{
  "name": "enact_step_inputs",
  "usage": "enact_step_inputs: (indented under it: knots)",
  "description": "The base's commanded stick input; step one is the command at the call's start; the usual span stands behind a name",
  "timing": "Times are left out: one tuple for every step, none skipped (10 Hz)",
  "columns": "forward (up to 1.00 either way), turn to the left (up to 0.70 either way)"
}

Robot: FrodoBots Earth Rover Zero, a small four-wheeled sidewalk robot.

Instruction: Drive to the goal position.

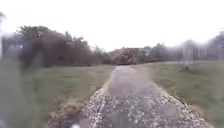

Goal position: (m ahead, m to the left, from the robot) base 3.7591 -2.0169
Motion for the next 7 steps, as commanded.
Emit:
enact_step_inputs:
  knots:
    - [1.0, -0.06]
    - [1.0, -0.2]
    - [1.0, -0.35]
    - [1.0, -0.4]
    - [1.0, -0.4]
    - [1.0, -0.4]
    - [1.0, -0.4]
